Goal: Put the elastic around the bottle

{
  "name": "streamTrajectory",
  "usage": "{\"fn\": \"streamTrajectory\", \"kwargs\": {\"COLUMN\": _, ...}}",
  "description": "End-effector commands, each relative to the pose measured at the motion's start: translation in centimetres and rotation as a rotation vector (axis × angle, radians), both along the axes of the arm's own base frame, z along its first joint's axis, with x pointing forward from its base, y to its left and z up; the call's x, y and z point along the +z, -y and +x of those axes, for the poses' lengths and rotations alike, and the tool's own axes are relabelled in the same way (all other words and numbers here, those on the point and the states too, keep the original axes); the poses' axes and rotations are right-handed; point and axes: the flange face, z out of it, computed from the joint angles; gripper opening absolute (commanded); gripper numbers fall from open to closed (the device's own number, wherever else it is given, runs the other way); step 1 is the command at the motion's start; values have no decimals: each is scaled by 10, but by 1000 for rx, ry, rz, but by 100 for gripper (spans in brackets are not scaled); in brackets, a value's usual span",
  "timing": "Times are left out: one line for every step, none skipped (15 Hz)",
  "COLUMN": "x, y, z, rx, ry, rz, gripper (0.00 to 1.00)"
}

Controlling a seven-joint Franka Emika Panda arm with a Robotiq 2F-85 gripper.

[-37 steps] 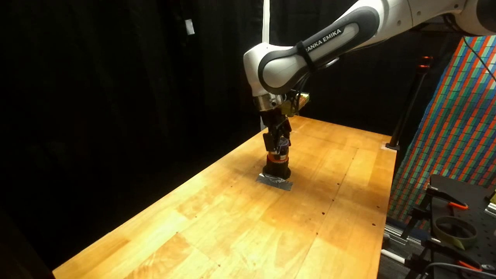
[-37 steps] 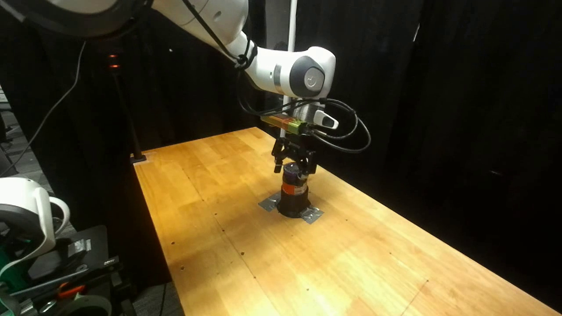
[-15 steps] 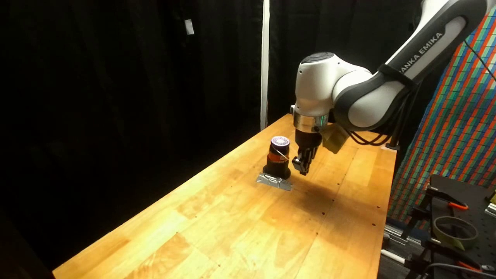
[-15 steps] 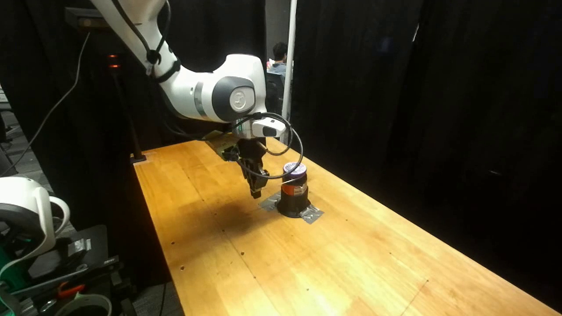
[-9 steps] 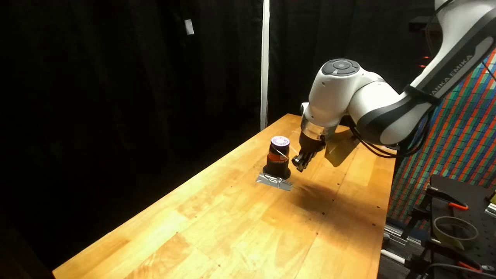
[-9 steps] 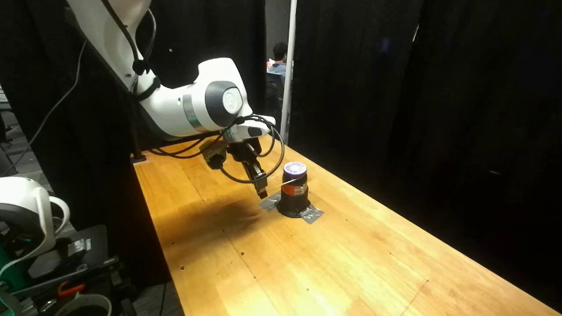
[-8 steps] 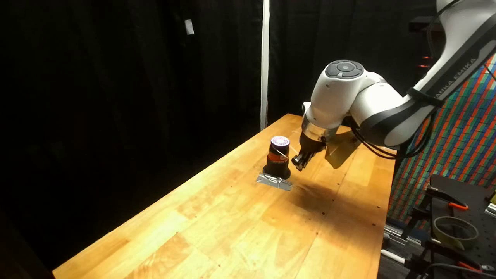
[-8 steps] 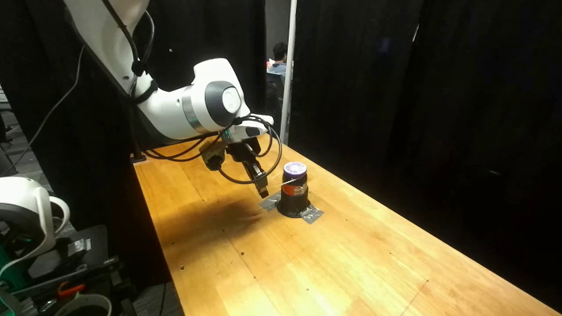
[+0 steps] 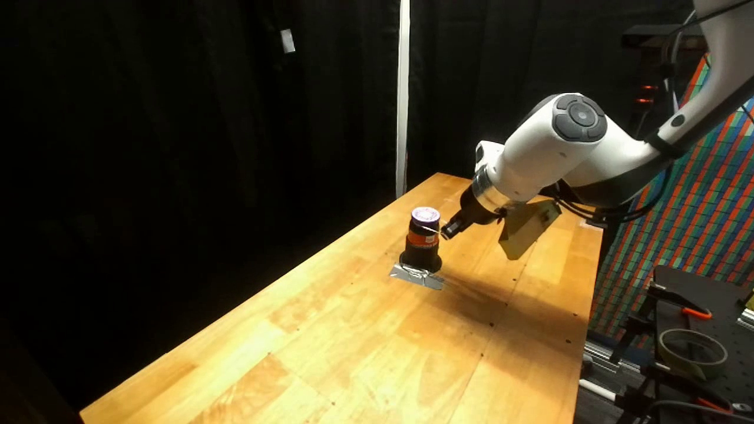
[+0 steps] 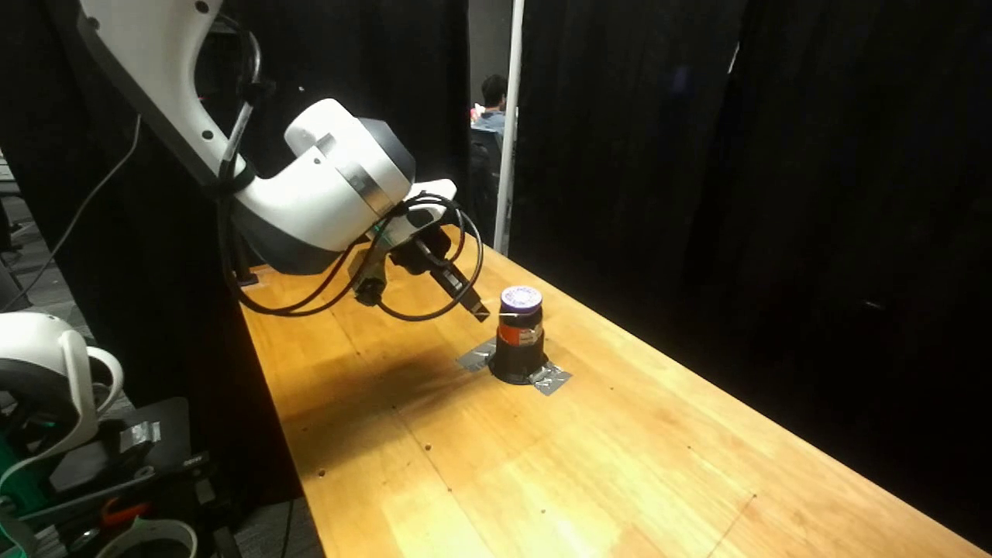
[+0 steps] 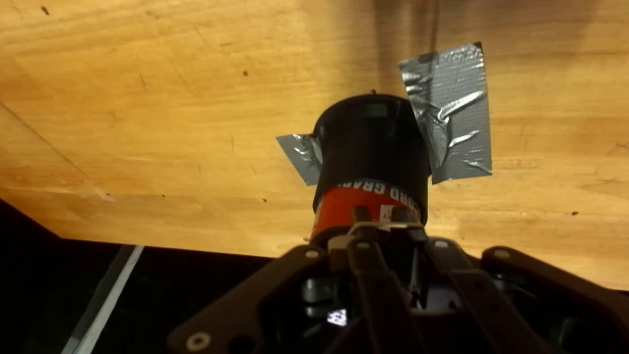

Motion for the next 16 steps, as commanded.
{"fn": "streamTrajectory", "kwargs": {"x": 5, "y": -15, "z": -14, "rx": 20, "ry": 95, "rz": 6, "gripper": 20}}
{"fn": "streamTrajectory", "kwargs": {"x": 1, "y": -17, "z": -22, "rx": 27, "ry": 106, "rz": 4, "gripper": 20}}
{"fn": "streamTrajectory", "kwargs": {"x": -7, "y": -19, "z": -32, "rx": 40, "ry": 107, "rz": 9, "gripper": 19}}
{"fn": "streamTrajectory", "kwargs": {"x": -10, "y": -21, "z": -36, "rx": 54, "ry": 124, "rz": 9, "gripper": 19}}
{"fn": "streamTrajectory", "kwargs": {"x": -14, "y": -23, "z": -43, "rx": 67, "ry": 142, "rz": 5, "gripper": 19}}
{"fn": "streamTrajectory", "kwargs": {"x": -18, "y": -25, "z": -49, "rx": 80, "ry": 164, "rz": 0, "gripper": 19}}
{"fn": "streamTrajectory", "kwargs": {"x": -22, "y": -27, "z": -56, "rx": 91, "ry": 199, "rz": -11, "gripper": 19}}
{"fn": "streamTrajectory", "kwargs": {"x": -27, "y": -28, "z": -62, "rx": 104, "ry": 241, "rz": -22, "gripper": 18}}
{"fn": "streamTrajectory", "kwargs": {"x": -33, "y": -27, "z": -68, "rx": 112, "ry": 282, "rz": -31, "gripper": 19}}
{"fn": "streamTrajectory", "kwargs": {"x": -41, "y": -27, "z": -74, "rx": 126, "ry": 335, "rz": -39, "gripper": 19}}
{"fn": "streamTrajectory", "kwargs": {"x": -52, "y": -23, "z": -80, "rx": 140, "ry": 375, "rz": -49, "gripper": 21}}
{"fn": "streamTrajectory", "kwargs": {"x": -65, "y": -18, "z": -86, "rx": 146, "ry": 406, "rz": -51, "gripper": 20}}
{"fn": "streamTrajectory", "kwargs": {"x": -70, "y": -18, "z": -91, "rx": 151, "ry": 441, "rz": -57, "gripper": 22}}
{"fn": "streamTrajectory", "kwargs": {"x": -81, "y": -14, "z": -97, "rx": 146, "ry": 471, "rz": -71, "gripper": 21}}
{"fn": "streamTrajectory", "kwargs": {"x": -90, "y": -12, "z": -102, "rx": 141, "ry": 502, "rz": -87, "gripper": 21}}
{"fn": "streamTrajectory", "kwargs": {"x": -97, "y": -10, "z": -106, "rx": 135, "ry": 528, "rz": -110, "gripper": 20}}
